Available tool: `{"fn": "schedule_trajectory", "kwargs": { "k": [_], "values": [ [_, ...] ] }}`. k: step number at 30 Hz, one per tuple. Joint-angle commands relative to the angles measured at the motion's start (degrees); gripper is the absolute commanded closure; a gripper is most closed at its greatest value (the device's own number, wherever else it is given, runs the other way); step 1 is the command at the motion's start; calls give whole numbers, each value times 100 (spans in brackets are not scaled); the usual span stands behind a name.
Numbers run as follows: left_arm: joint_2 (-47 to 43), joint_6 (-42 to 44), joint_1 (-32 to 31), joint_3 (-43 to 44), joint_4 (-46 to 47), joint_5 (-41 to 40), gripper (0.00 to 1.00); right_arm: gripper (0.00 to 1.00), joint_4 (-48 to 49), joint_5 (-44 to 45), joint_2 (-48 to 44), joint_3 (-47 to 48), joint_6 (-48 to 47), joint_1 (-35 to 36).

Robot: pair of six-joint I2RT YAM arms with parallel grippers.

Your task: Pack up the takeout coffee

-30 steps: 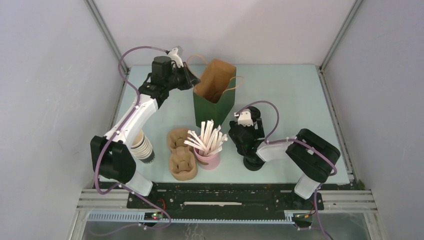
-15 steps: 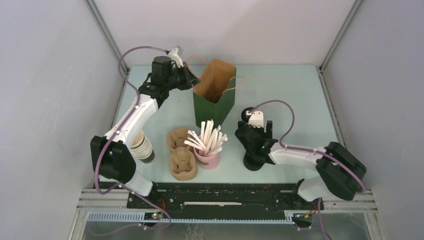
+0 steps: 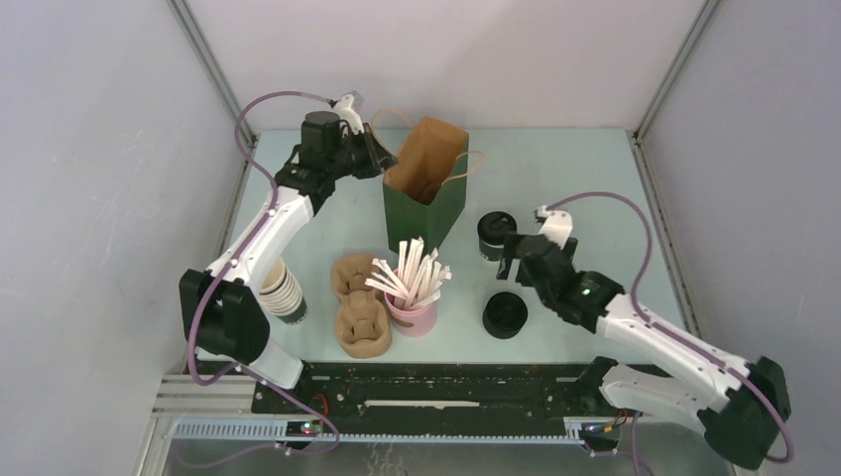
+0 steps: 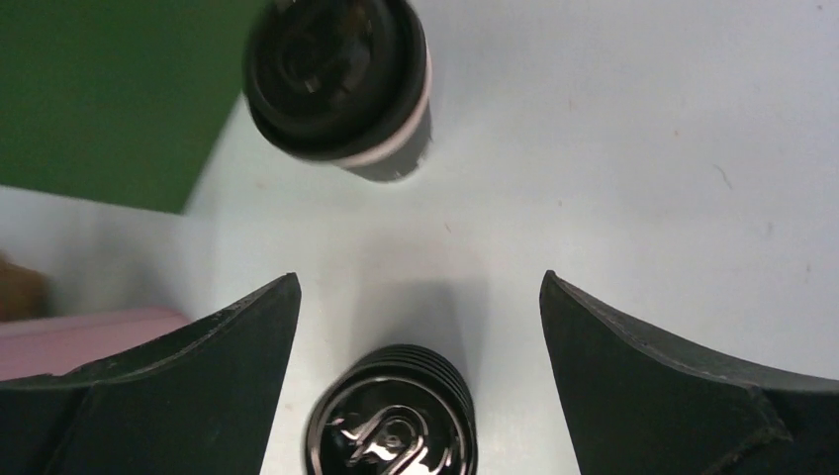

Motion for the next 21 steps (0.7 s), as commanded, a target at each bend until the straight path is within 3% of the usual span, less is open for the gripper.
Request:
{"fn": "schedule_trajectory", "kwargs": {
  "k": [1, 11, 18, 21],
  "values": [
    [-42, 262, 10, 44, -61, 165, 100, 0, -282, -1836, -610, 711, -64, -799],
    [337, 745, -349, 683, -452, 226, 100, 0, -228, -4418, -245, 1913, -168, -2018],
    [318, 952, -660, 1141, -643, -335, 100, 0, 698, -4721, -48, 2055, 978, -2330],
    [282, 939, -769, 1199, -666, -514, 100, 2, 513, -4735, 117, 2304, 1255, -2405]
  ]
}}
